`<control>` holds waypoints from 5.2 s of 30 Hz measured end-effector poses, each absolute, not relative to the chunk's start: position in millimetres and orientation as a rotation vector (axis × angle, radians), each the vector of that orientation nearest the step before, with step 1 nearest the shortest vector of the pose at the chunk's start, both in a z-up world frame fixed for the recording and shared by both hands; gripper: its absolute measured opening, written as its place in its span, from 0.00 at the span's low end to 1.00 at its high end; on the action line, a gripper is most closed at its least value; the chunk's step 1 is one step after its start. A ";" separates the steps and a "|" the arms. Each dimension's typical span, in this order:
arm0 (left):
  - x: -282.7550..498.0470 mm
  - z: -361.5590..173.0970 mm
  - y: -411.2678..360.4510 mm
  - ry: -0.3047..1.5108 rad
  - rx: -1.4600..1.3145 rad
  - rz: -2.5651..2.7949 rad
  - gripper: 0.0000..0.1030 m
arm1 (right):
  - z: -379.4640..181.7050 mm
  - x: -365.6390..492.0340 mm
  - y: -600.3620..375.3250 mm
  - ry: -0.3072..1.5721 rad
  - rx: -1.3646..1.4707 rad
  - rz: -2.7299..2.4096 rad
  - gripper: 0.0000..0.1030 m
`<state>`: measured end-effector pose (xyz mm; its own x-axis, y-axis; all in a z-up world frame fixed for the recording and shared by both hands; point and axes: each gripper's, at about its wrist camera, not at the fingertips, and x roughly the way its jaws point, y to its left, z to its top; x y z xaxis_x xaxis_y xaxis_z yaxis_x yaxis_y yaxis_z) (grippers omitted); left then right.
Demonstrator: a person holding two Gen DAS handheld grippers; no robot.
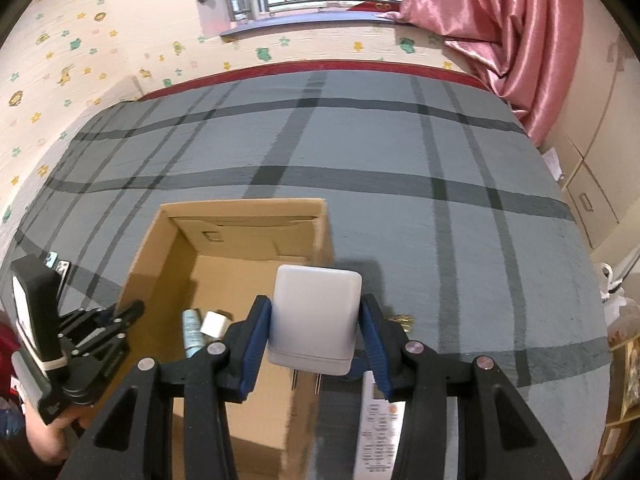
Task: Organize rigid objects
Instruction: 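Lift the large white charger with the right gripper and carry it over the box, then lower the large white charger into the box and open the right gripper, then move the right tool back toward the white remote and keys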
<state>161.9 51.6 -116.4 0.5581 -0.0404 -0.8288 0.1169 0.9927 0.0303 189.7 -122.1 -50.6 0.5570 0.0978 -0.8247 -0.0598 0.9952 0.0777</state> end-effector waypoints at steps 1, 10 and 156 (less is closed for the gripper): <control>161.8 -116.2 51.5 0.975 0.084 -0.093 0.12 | -50.5 190.0 -118.4 0.976 0.042 0.101 0.47; 161.8 -116.5 51.5 0.975 0.083 -0.094 0.12 | -56.8 189.5 -80.5 0.998 0.013 0.180 0.47; 161.1 -116.9 51.0 0.971 0.101 -0.081 0.12 | -200.6 135.6 -204.7 1.154 0.006 0.018 1.00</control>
